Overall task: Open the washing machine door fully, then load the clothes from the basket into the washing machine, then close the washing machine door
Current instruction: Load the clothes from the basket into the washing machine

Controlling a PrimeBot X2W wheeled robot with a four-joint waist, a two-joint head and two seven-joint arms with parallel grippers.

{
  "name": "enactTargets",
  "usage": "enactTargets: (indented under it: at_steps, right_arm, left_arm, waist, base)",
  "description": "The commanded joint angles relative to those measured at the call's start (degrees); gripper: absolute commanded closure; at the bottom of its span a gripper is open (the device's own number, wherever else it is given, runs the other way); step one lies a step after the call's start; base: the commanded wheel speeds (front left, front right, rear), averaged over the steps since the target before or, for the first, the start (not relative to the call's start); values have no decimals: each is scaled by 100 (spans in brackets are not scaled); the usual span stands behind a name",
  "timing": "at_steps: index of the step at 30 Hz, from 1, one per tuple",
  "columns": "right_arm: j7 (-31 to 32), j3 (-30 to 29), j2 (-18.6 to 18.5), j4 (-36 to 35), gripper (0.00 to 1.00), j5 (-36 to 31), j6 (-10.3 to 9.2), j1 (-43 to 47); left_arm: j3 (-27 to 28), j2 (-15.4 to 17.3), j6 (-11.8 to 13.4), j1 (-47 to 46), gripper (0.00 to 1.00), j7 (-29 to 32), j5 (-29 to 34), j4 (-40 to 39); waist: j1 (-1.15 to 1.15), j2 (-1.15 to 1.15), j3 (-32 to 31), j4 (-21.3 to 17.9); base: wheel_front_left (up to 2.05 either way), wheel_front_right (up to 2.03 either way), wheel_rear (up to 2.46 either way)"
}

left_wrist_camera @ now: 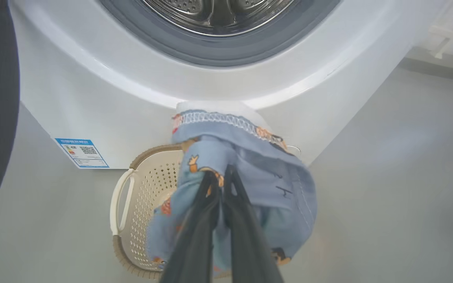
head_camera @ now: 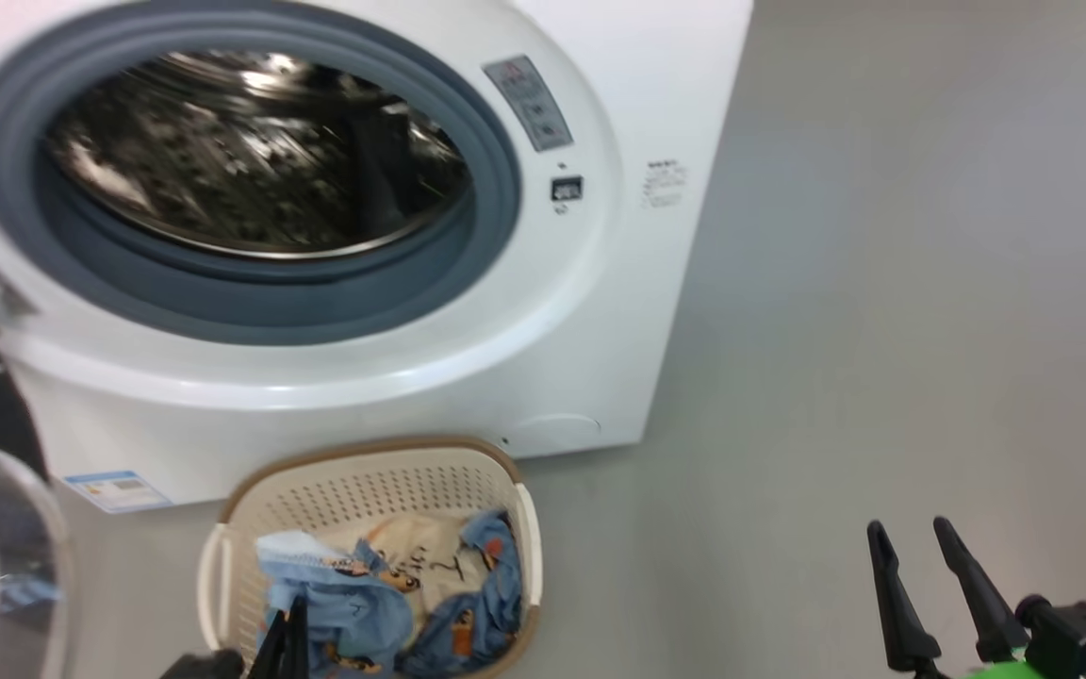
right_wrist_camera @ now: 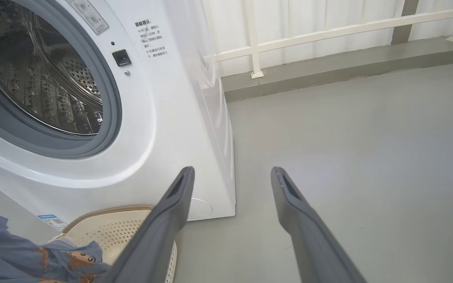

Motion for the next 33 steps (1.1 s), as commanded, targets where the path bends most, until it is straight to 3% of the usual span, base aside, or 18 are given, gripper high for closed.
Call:
enactTargets:
  at_steps: [1, 13, 33]
  right_arm:
    - [-43, 89, -73, -130, 0, -84, 9, 17]
    - [-43, 58, -90, -184, 0, -144, 9, 371]
    - [-43, 7, -102, -250, 0, -210, 9, 605]
  left_arm:
    - [210, 29, -8, 22, 100, -61, 76, -214]
    - [400, 20, 17, 872, 100, -61, 152, -1370]
    - [458, 19, 81, 1275, 100, -61, 219, -2015]
  waist:
    - [1, 0, -363, 325]
    - [1, 0, -873, 511]
    - [1, 0, -1083, 565]
  base:
    - [0, 0, 0]
    - [0, 0, 0]
    - [0, 0, 0]
